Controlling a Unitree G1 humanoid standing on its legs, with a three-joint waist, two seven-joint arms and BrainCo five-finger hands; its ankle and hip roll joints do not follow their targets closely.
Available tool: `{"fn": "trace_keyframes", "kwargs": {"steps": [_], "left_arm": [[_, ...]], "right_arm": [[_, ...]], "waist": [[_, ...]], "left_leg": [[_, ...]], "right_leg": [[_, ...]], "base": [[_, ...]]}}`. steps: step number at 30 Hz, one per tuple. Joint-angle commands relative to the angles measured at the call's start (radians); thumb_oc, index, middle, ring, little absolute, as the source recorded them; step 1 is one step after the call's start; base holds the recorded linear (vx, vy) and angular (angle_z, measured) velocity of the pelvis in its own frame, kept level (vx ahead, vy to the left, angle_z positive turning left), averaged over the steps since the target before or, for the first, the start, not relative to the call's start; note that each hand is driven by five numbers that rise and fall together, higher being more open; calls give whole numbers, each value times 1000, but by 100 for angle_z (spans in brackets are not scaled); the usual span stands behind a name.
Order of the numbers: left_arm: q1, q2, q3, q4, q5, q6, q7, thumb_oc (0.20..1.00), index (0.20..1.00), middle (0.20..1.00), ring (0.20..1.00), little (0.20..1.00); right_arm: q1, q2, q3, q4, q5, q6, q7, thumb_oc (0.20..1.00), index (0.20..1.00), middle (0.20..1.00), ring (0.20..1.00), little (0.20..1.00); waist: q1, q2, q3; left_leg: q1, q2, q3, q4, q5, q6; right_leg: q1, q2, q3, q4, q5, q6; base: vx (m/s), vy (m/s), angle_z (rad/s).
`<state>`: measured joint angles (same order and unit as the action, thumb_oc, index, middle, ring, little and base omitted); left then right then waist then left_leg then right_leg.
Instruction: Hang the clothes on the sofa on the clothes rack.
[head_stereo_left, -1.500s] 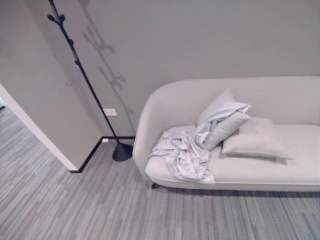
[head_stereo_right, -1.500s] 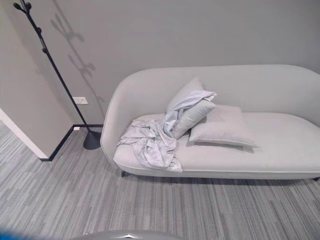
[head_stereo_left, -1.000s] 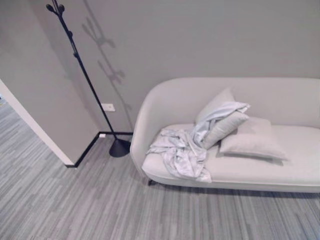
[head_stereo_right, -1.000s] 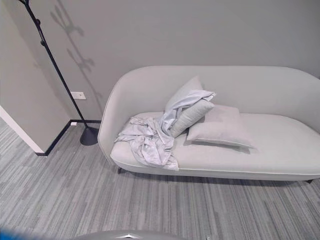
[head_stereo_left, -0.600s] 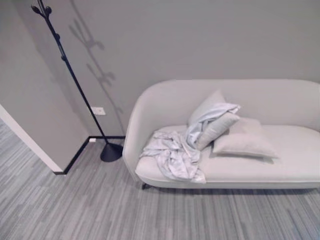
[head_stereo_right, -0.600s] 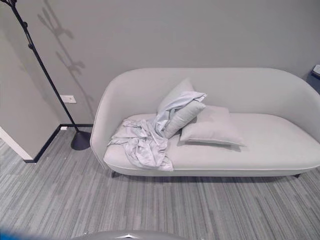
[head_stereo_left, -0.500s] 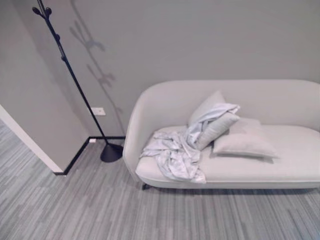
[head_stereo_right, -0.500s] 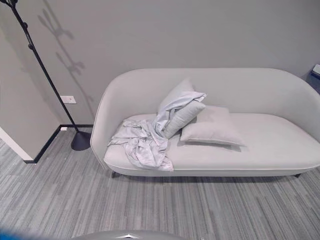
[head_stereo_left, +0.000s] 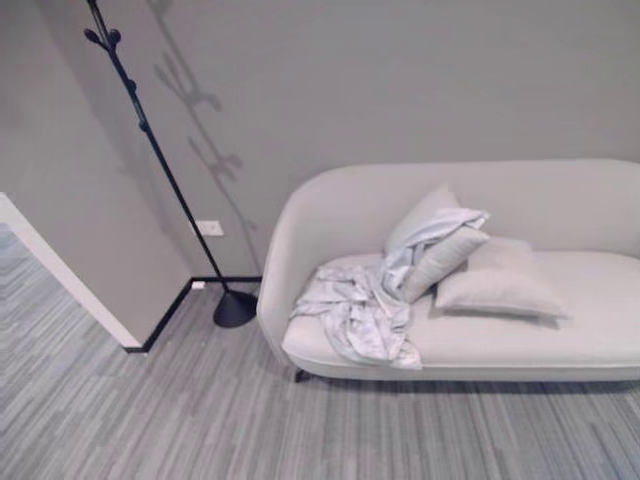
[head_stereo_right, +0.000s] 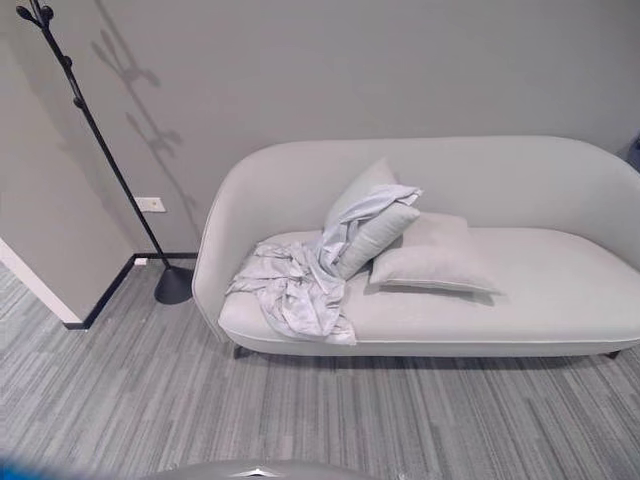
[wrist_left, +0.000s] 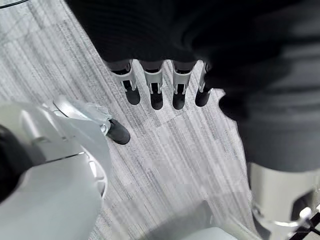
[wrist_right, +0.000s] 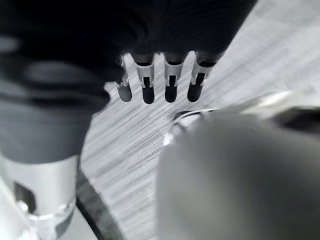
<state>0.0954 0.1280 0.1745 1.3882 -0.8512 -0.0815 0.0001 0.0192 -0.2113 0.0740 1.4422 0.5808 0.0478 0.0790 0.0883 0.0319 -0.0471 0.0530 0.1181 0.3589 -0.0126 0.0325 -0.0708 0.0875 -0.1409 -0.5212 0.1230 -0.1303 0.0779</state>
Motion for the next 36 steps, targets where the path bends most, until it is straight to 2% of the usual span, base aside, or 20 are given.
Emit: {"fn": "trace_keyframes", "kwargs": {"steps": [1,2,3,4,5,7,8,9,11,13,14,19,23,26,28,29,32,34,35,36], "left_arm": [[-78,30,-23,-47,25,-55,33,1000,1000,1000,1000,1000],[-78,30,-22,-48,25,-55,33,1000,1000,1000,1000,1000],[-79,33,-32,-63,28,-58,36,1000,1000,1000,1000,1000],[-81,38,-48,-76,33,-55,33,1000,1000,1000,1000,1000],[-88,37,-60,-85,35,-54,32,1000,1000,1000,1000,1000],[-82,35,-65,-90,38,-54,30,1000,1000,1000,1000,1000],[-76,32,-80,-104,46,-54,27,1000,1000,1000,1000,1000],[-75,32,-80,-105,46,-53,27,1000,1000,1000,1000,1000],[-70,29,-90,-108,53,-46,21,1000,1000,1000,1000,1000],[-80,33,-86,-96,49,-36,24,1000,1000,1000,1000,1000],[-98,29,-91,-97,51,-36,29,1000,1000,1000,1000,1000],[-118,20,-141,-113,116,-45,14,1000,1000,1000,1000,1000],[-118,-1,-204,-170,140,-46,8,1000,1000,1000,1000,1000],[-124,3,-229,-185,158,-48,8,1000,1000,1000,1000,1000],[-134,0,-239,-202,150,-47,8,1000,1000,1000,1000,1000],[-140,-1,-244,-221,139,-50,13,1000,1000,1000,1000,1000],[-150,3,-251,-252,122,-46,16,1000,1000,1000,1000,1000],[-147,5,-247,-280,110,-54,24,1000,1000,1000,1000,1000],[-132,7,-237,-328,85,-59,25,1000,1000,1000,1000,1000],[-130,7,-238,-330,85,-58,26,1000,1000,1000,1000,1000]], "right_arm": [[-124,18,71,-125,-216,-54,-68,1000,1000,1000,1000,1000],[-123,18,71,-127,-217,-53,-69,1000,1000,1000,1000,1000],[-134,9,87,-155,-238,-55,-80,1000,1000,1000,1000,1000],[-147,2,93,-179,-228,-59,-82,1000,1000,1000,1000,1000],[-157,6,97,-215,-209,-63,-83,1000,1000,1000,1000,1000],[-154,7,102,-235,-199,-65,-81,1000,1000,1000,1000,1000],[-149,6,109,-285,-178,-68,-79,1000,1000,1000,1000,1000],[-147,6,109,-287,-178,-68,-80,1000,1000,1000,1000,1000],[-146,2,118,-325,-168,-68,-80,1000,1000,1000,1000,1000],[-152,3,132,-350,-170,-67,-86,1000,1000,1000,1000,1000],[-148,3,152,-391,-184,-65,-93,1000,1000,1000,1000,1000],[-127,-5,166,-389,-195,-58,-83,1000,1000,1000,1000,1000],[-122,-11,183,-386,-211,-58,-71,1000,1000,1000,1000,1000],[-133,-20,212,-406,-232,-65,-68,1000,1000,1000,1000,1000],[-149,-27,234,-433,-252,-70,-73,1000,1000,1000,1000,1000],[-158,-34,239,-448,-258,-73,-82,1000,1000,1000,1000,1000],[-191,-53,257,-482,-275,-76,-97,1000,1000,1000,1000,1000],[-202,-66,274,-523,-295,-79,-103,1000,1000,1000,1000,1000],[-206,-78,284,-576,-301,-82,-103,1000,1000,1000,1000,1000],[-205,-78,284,-577,-301,-81,-103,1000,1000,1000,1000,1000]], "waist": [[-15,-61,72],[-14,-63,73],[-24,-59,103],[-36,-51,129],[-44,-37,142],[-49,-40,137],[-57,-49,131],[-58,-46,130],[-62,-52,129],[-67,-67,134],[-79,-83,139],[-97,-98,119],[-117,-73,87],[-115,-65,74],[-106,-68,78],[-101,-70,87],[-80,-85,125],[-67,-100,152],[-65,-116,165],[-62,-116,165]], "left_leg": [[33,-76,-68,-12,-58,61],[34,-81,-65,-13,-59,64],[60,-102,-67,-16,-70,86],[77,-109,-73,-20,-72,103],[100,-114,-66,-33,-80,119],[122,-125,-64,-54,-90,121],[134,-134,-70,-73,-100,114],[134,-131,-71,-73,-100,114],[140,-130,-81,-75,-108,101],[155,-123,-90,-75,-122,73],[176,-118,-96,-75,-143,52],[225,-118,-114,-75,-195,40],[236,-70,-125,-48,-216,24],[201,-32,-126,47,-209,-5],[150,-2,-115,157,-175,-42],[92,18,-118,261,-150,-67],[-51,88,-115,562,-30,-133],[-96,141,-84,626,10,-135],[-112,222,1,593,4,-118],[-109,222,5,592,3,-118]], "right_leg": [[-40,-216,18,193,157,99],[-45,-224,23,204,154,103],[-95,-268,54,328,231,128],[-136,-286,79,427,287,143],[-202,-312,92,558,303,153],[-228,-333,83,596,305,159],[-242,-314,46,502,300,153],[-238,-310,43,497,302,153],[-233,-261,18,328,306,145],[-242,-216,9,69,343,148],[-249,-184,48,-62,357,154],[-219,-148,62,-102,342,139],[-216,-108,30,-61,294,113],[-194,-74,15,-80,265,86],[-165,-49,6,-104,238,61],[-148,-35,0,-117,222,42],[-79,11,-13,-162,170,-19],[-43,27,-18,-177,143,-36],[-20,30,-28,-183,128,-36],[-19,30,-26,-183,128,-36]], "base": [[5,398,16],[22,335,25],[-9,228,23],[39,352,21],[47,230,13],[147,111,7],[178,48,-4],[162,-19,-8],[136,-90,1],[252,-193,4],[240,-162,13],[279,-79,27],[289,-110,39],[227,-152,22],[173,-192,11],[124,-208,5],[77,-209,-16],[135,-140,-23],[140,-67,-10],[189,12,13]]}}
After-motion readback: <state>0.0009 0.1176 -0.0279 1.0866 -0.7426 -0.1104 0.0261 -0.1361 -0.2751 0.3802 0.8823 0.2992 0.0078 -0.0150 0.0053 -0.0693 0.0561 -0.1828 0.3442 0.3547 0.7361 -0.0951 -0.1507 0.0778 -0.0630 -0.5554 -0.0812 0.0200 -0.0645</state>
